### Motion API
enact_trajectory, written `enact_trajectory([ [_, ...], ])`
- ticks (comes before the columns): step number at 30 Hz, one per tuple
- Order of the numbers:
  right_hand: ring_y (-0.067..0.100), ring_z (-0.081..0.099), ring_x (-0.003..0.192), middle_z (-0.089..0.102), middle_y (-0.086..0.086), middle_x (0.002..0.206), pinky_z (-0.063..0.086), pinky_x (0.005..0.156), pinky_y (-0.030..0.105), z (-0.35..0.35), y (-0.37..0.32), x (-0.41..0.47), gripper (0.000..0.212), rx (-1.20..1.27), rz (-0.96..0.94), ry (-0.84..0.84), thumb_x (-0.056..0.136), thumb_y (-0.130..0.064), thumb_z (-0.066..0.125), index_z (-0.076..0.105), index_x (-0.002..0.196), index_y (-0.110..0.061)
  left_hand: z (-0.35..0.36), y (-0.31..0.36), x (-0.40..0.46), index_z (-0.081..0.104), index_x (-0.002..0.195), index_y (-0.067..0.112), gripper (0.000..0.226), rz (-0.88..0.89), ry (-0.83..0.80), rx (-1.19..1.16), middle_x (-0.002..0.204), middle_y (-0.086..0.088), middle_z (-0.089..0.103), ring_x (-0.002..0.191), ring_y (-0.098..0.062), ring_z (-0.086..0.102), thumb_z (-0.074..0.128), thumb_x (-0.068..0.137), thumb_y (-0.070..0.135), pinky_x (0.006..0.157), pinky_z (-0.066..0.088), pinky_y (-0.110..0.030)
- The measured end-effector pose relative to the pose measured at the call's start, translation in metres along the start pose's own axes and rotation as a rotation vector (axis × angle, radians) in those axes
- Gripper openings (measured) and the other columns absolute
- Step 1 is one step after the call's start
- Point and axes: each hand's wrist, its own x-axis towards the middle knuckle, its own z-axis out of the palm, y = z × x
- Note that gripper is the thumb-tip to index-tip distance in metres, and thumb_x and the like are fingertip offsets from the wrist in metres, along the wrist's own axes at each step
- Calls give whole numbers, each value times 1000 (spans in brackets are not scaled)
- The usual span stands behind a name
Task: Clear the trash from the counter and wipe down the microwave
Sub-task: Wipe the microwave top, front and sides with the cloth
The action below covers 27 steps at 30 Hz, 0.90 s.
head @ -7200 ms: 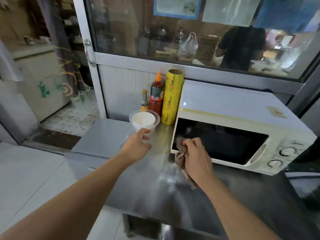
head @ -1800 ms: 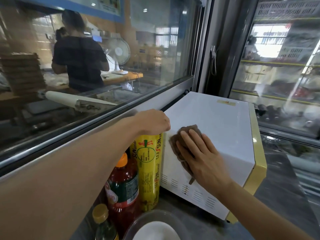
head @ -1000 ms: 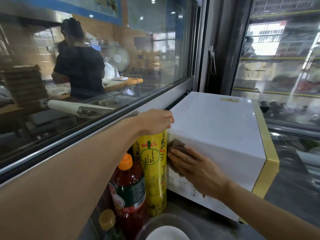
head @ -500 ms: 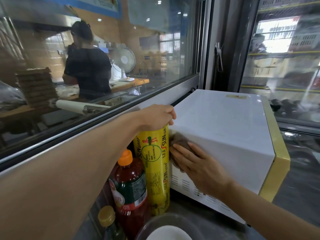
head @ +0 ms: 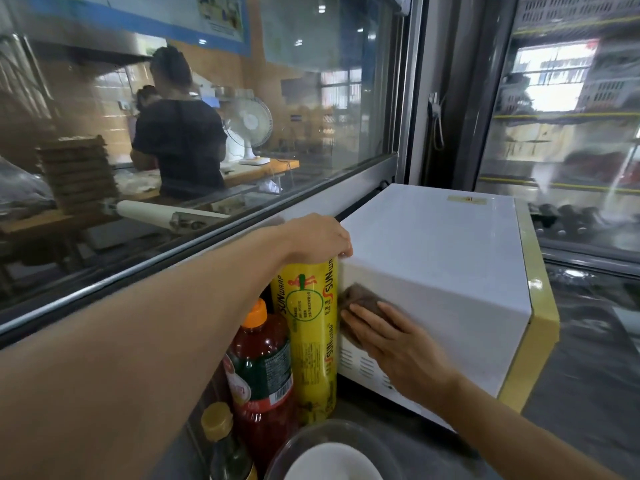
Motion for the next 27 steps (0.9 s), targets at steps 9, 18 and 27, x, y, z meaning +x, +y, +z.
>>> enact_trajectory([
  [9, 22, 3, 146, 11, 4, 159, -2, 118, 46, -30, 52, -86, 62, -79, 163, 45, 86, -24, 32, 25, 146, -12, 3, 19, 0, 65, 108, 17, 37, 34, 76, 359, 112, -3, 62, 104, -24, 54, 32, 96, 29, 95, 35, -40],
  [18, 23, 10, 144, 29, 2, 153, -3, 117, 43, -39, 41, -22, 55, -96, 151, 63, 83, -20, 43, 47, 139, -17, 14, 17, -2, 63, 113, 32, 31, 76, 181, 417, 123, 6, 60, 113, -19, 54, 40, 94, 24, 99, 35, -39],
  [27, 21, 4, 147, 17, 1, 157, 3, 118, 45, -38, 70, -128, 65, -134, 173, 56, 88, -31, 45, 24, 147, -15, 31, 51, 6, 62, 113, 29, 27, 193, 285, 291, 118, 8, 62, 106, -17, 57, 43, 95, 21, 79, 33, -28],
])
